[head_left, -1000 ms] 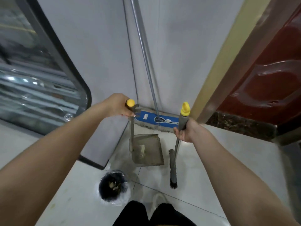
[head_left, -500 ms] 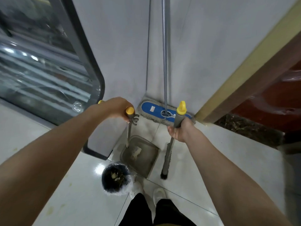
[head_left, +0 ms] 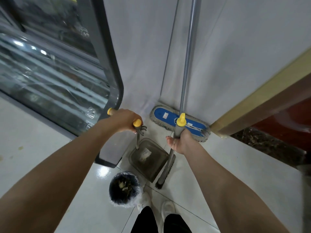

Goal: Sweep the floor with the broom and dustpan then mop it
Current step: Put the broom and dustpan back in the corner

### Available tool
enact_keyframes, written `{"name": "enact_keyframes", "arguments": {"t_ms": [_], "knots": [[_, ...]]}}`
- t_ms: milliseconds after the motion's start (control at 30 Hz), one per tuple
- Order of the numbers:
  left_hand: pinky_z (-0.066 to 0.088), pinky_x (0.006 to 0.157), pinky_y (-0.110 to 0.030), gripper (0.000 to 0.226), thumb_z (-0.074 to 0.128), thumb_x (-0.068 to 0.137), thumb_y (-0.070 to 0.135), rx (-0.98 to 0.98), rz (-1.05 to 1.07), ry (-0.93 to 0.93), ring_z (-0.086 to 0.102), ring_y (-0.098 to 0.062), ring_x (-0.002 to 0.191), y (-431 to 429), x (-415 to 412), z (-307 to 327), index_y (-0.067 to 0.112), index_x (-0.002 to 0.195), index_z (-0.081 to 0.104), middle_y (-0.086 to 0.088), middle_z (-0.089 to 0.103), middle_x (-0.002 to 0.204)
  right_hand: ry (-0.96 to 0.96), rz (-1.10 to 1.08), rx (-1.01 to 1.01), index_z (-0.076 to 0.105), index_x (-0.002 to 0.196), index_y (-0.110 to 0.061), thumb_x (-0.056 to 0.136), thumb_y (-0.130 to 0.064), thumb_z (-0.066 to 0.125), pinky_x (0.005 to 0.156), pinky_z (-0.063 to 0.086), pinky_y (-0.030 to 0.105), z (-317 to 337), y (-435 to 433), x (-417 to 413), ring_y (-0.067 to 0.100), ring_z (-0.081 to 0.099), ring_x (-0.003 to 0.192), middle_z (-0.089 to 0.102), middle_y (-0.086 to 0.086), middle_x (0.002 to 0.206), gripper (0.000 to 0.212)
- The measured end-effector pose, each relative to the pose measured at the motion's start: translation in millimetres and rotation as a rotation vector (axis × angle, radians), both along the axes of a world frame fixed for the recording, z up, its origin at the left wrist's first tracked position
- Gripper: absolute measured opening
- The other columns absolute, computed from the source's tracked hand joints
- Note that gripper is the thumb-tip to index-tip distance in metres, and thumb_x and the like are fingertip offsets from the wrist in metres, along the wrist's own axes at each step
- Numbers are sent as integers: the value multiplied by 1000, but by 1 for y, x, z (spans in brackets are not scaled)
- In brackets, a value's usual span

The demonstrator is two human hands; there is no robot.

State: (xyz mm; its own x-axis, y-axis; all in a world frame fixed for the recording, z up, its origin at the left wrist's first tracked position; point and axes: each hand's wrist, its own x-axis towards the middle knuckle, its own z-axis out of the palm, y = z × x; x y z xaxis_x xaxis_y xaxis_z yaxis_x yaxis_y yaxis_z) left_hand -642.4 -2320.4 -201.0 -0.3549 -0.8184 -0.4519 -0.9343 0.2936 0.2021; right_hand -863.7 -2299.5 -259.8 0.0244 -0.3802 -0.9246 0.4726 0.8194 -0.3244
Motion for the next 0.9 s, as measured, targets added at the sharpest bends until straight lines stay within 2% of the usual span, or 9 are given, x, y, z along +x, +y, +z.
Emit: {"name": "enact_keyframes", "arguments": {"t_ms": [100,200,367,467,600,700,800,900], "knots": [[46,82,-31,35,72,79,30,6,24,7,61,-20,99,-7,11,-5,26,113,64,0,68,105,-21,7,-10,48,102,3,97,-47,35,39,54,30,-8,-10,13,29,61,65,55,23,103,52],[48,87,-35,36,75,77,24,72,67,39,60,-21,101,-13,23,-7,23,112,65,-2,68,107,-45,7,-27,51,87,0,99,-40,35,39,54,31,-11,-22,32,27,58,74,56,22,98,45],[43,89,-29,42,75,77,19,115,83,9,59,-21,106,-11,49,-10,20,117,64,-3,67,112,-132,-25,-11,51,83,1,101,-29,35,37,51,23,-17,-38,62,21,55,59,53,17,80,39],[43,92,-29,42,74,78,22,86,122,-42,57,-20,109,-2,69,-15,21,119,61,-2,66,115,-164,55,17,49,80,-1,102,-28,35,35,46,17,-21,-45,76,18,53,35,51,12,69,37],[44,84,-27,35,73,80,26,47,224,36,60,-19,103,7,88,-19,16,113,64,-4,68,110,-144,215,46,49,78,-3,102,-29,35,35,39,13,-22,-55,89,16,49,30,55,12,52,37],[36,78,-22,42,77,76,28,100,317,186,58,-15,100,8,94,-19,16,115,64,-2,67,111,-107,357,73,53,87,-3,100,-31,39,35,34,14,-22,-61,101,13,48,39,59,15,64,34],[35,90,-24,58,74,76,38,195,418,320,56,-15,111,4,96,-13,19,128,55,1,61,123,-96,460,57,52,101,-4,99,-33,41,36,32,15,-21,-66,112,12,47,38,65,17,68,31],[34,96,-27,55,62,85,43,184,500,470,54,-18,119,-5,92,-8,17,133,50,-3,59,129,-77,572,18,47,120,-8,95,-34,49,38,36,16,-20,-73,128,14,48,46,65,24,88,36]]}}
